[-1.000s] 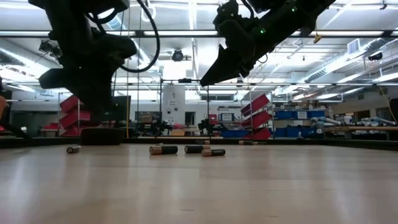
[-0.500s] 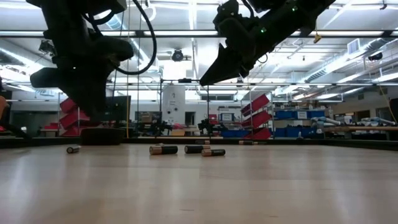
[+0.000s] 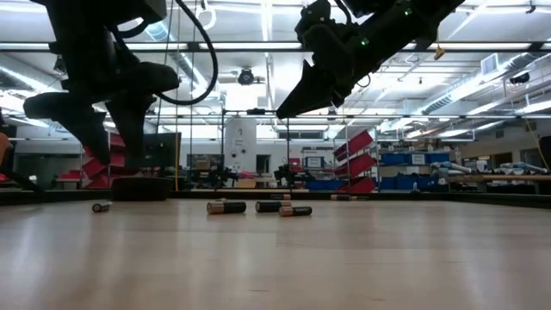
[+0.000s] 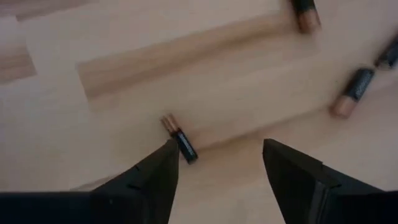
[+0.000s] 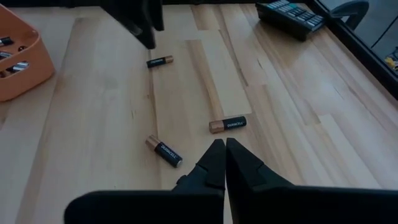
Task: Sort batteries
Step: Put the black battery into the blue bin
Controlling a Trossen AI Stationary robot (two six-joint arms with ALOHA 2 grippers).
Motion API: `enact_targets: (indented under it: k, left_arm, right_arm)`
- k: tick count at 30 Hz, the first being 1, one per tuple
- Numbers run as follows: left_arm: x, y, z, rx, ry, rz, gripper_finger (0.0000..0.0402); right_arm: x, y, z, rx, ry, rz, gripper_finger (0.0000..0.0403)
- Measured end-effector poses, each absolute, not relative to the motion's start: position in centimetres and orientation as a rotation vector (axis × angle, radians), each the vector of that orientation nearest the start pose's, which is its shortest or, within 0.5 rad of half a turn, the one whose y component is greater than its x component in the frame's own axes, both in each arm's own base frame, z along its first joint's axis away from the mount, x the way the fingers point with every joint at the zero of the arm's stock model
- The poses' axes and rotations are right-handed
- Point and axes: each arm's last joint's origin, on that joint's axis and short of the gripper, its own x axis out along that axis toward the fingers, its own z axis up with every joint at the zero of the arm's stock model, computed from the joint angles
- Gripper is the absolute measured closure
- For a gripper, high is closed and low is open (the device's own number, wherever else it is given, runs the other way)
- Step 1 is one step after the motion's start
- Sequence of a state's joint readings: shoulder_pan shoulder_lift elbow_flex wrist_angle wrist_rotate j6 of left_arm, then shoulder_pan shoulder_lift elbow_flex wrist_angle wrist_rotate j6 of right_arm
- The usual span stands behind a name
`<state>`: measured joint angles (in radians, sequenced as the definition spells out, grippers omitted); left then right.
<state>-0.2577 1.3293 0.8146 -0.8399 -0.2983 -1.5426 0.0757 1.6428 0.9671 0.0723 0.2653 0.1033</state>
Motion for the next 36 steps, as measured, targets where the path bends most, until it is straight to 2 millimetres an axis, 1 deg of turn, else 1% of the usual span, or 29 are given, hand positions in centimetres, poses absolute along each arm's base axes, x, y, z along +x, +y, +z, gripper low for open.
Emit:
enact_targets:
  k: [4,9,11,14,16,23,28,33,36]
  left_arm:
    - [21.8,-4.8,19.7,-0.945,0.911,0.982,0.0164]
    - [22.2,-4.9,19.0,-0.937,0.935,0.994,0.0163]
    - [22.1,-4.9,18.4,-0.909,0.974,1.029,0.0163]
    - [21.8,-4.9,17.6,-0.912,1.017,1.133,0.0163]
    - [21.9,-4.9,17.1,-0.913,1.028,1.164,0.0163]
    - [22.8,-5.2,15.2,-0.894,1.06,1.186,0.0163]
    - [23.0,-5.3,14.1,-0.865,1.118,1.218,0.0163]
    - [23.3,-5.4,13.7,-0.857,1.123,1.224,0.0163]
    - [23.3,-5.4,13.6,-0.855,1.122,1.221,0.017]
  right_arm:
    - [34.6,1.9,20.6,-0.004,0.586,-0.211,0.0402]
    - [34.6,1.9,20.6,-0.004,0.587,-0.211,0.0401]
    - [34.6,1.9,20.6,-0.004,0.587,-0.211,0.0402]
    - [34.6,1.9,20.6,-0.004,0.587,-0.21,0.0402]
    - [34.6,1.9,20.6,-0.004,0.587,-0.21,0.0401]
    - [34.6,1.9,20.6,-0.004,0.586,-0.21,0.0401]
    - [34.6,1.9,20.6,-0.002,0.587,-0.204,0.0402]
    - [34.6,1.9,20.6,-0.002,0.585,-0.204,0.0401]
    - [34.6,1.9,20.6,-0.002,0.586,-0.204,0.0402]
